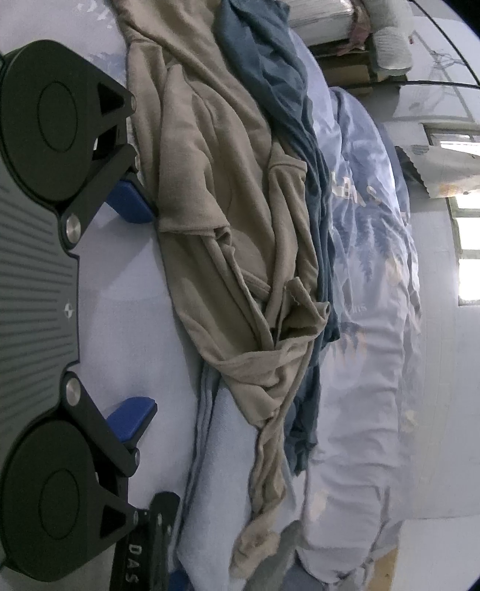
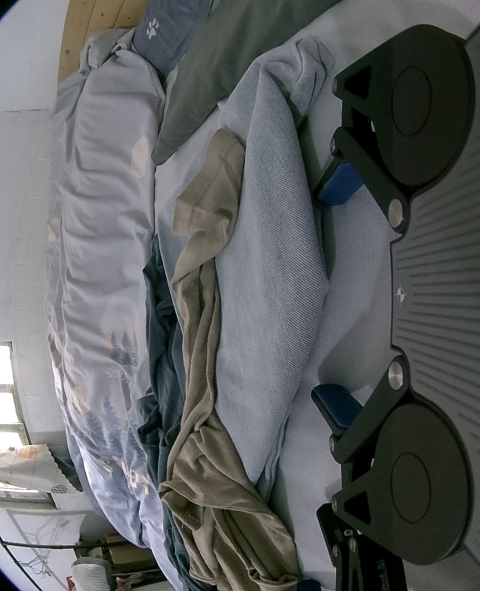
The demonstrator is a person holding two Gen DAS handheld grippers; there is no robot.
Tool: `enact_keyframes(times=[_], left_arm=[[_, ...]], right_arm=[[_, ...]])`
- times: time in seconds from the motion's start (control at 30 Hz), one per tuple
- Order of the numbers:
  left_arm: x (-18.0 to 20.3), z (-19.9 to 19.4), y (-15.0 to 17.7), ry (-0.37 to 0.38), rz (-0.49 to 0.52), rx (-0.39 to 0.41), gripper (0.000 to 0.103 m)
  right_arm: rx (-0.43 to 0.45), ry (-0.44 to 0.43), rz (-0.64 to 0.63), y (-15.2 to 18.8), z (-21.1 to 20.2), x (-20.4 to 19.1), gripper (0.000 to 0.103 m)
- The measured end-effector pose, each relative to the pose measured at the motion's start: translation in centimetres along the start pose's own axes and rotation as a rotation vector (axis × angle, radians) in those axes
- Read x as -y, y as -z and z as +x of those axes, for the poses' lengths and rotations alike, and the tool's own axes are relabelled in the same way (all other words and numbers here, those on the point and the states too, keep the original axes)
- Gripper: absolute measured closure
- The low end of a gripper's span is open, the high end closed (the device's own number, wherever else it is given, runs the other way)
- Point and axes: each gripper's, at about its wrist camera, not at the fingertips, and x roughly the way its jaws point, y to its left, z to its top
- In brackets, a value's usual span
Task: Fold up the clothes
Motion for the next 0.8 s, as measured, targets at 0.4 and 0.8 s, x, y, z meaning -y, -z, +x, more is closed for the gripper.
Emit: enact_keyframes(times=[0.4, 0.8], left_arm=[[-3.9, -3.5, -2.3, 0.070, -0.155, 0.145, 0.027], [-10.6, -4.4, -3.1, -0.025, -0.288, 0.173, 0.063]], right_arm=[[0.008, -0.010, -0.002, -0.2, -0.2, -0.2, 0.000], [0.079, -0.010, 0.019, -1.3, -1.4, -1.9, 0.000]])
